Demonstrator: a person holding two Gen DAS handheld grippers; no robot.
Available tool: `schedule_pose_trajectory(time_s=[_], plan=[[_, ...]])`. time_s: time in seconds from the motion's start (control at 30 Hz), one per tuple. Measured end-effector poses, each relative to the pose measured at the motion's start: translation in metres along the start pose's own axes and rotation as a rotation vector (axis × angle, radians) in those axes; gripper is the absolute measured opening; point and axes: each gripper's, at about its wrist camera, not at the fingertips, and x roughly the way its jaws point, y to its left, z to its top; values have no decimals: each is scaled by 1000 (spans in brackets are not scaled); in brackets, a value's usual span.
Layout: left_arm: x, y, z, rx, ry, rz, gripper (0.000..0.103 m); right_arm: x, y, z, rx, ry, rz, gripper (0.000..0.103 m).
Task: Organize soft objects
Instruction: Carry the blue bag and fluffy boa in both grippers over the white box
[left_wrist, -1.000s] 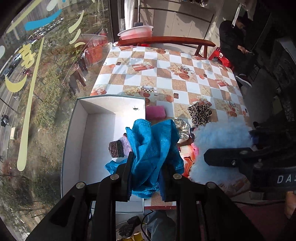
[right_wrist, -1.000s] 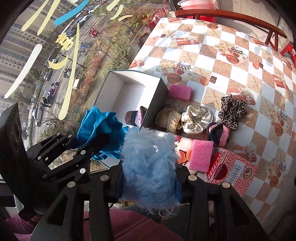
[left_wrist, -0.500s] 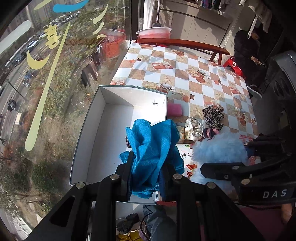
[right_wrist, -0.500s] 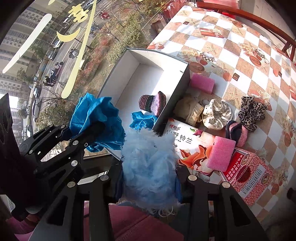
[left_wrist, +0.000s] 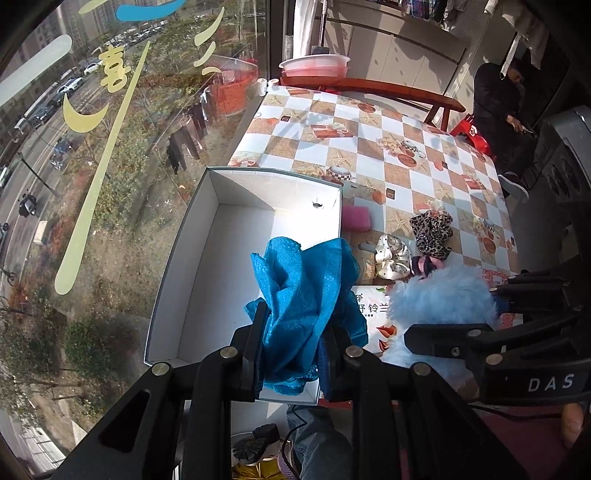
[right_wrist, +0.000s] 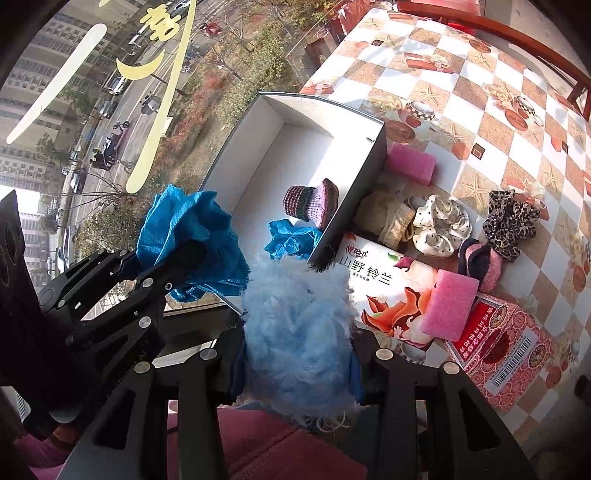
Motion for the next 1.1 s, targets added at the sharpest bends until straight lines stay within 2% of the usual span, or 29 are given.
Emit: schedule_pose_trajectory(time_s=[1.1], plan=[[5,5,-1,-8,5,5,24,2,-3,1,25,8,7,43]])
